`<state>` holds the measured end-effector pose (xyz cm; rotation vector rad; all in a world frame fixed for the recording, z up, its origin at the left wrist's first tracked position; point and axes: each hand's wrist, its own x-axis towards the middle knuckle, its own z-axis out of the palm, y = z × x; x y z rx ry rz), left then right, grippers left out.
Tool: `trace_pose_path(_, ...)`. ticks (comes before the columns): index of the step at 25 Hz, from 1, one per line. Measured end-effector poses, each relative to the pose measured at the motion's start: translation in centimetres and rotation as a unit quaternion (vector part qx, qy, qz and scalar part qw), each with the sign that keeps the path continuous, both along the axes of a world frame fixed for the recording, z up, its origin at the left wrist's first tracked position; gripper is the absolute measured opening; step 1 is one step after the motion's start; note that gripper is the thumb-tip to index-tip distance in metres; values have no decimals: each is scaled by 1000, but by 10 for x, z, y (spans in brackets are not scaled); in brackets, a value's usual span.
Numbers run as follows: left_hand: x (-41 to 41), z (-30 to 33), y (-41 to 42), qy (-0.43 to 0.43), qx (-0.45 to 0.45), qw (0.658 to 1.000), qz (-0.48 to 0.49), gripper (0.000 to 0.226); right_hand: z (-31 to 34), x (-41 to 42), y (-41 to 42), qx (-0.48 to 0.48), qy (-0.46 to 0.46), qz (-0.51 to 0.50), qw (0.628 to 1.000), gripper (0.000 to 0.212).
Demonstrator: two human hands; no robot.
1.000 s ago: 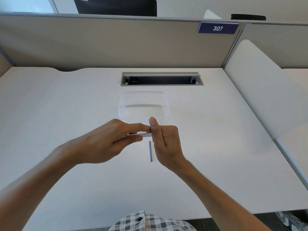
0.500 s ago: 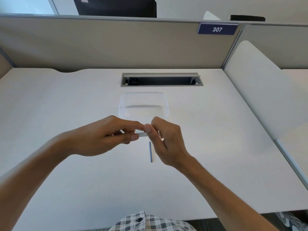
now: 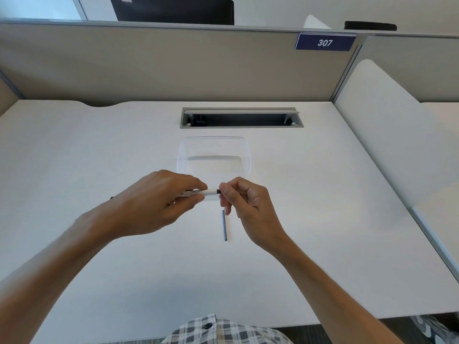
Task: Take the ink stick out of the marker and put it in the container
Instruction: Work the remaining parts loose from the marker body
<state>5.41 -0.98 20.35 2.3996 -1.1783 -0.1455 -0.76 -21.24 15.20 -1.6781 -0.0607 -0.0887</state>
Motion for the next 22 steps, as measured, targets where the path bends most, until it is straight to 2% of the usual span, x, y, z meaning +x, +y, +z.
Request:
trace_pose_path(9,5,-1,6,-12,-26,1000,-8,35,7,-5,-5,-1,4,21,1000,1)
trace_pose_path(16,2,-6,8,-82,-2,997,-10,34,6,-4,-3,-76,23,-1,997,37)
trace_pose_path(22,2,-8,10,-91,7,996,-20,33,7,-3,-5,-50,34,19,998,22)
